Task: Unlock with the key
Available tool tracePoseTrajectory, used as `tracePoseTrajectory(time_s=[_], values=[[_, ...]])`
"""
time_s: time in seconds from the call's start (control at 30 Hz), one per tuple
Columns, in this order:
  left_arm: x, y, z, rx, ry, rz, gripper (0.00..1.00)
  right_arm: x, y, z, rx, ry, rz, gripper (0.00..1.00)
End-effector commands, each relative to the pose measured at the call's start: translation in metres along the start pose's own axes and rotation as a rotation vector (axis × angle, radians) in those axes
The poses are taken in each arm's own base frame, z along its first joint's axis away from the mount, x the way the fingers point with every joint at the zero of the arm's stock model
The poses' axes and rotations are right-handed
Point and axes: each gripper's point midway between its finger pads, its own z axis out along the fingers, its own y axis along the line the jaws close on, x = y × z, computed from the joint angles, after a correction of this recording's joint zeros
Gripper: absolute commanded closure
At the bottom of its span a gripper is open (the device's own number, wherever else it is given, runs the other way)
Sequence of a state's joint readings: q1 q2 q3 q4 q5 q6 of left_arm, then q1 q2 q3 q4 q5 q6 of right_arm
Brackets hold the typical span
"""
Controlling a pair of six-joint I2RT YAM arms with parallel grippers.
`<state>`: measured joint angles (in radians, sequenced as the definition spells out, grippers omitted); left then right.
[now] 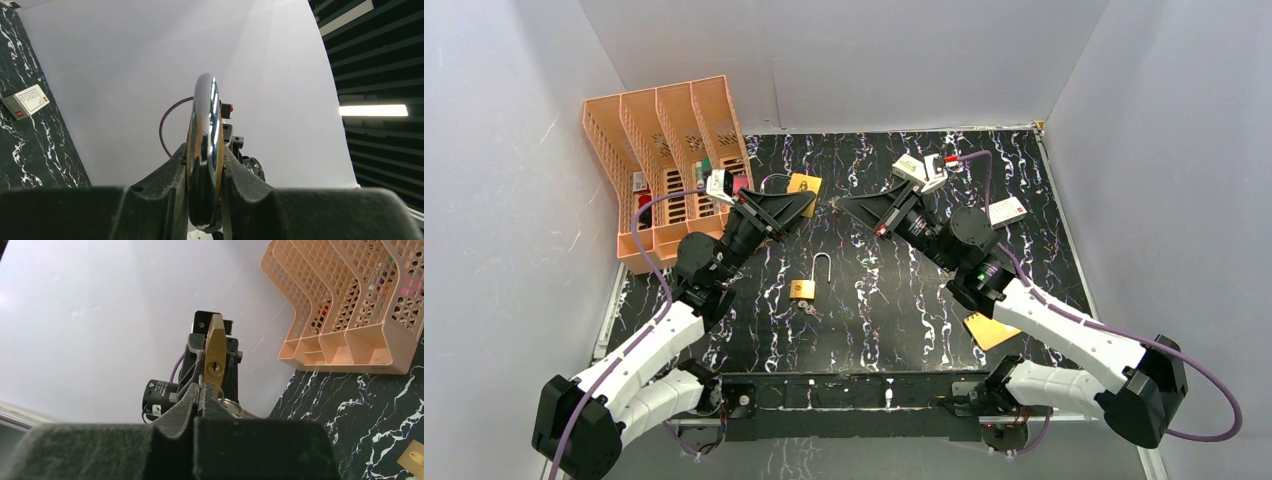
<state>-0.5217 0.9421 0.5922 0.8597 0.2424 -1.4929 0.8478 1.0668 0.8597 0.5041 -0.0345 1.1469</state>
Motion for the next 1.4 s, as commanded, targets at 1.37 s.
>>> tracePoseTrajectory(time_s=[1.37], values=[[-0.017,-0.075,-0.003,0.203,-0.097,0.008,1.00,-0.027,0.043,-0.001,-0.100,-0.141,-0.063,1.00]])
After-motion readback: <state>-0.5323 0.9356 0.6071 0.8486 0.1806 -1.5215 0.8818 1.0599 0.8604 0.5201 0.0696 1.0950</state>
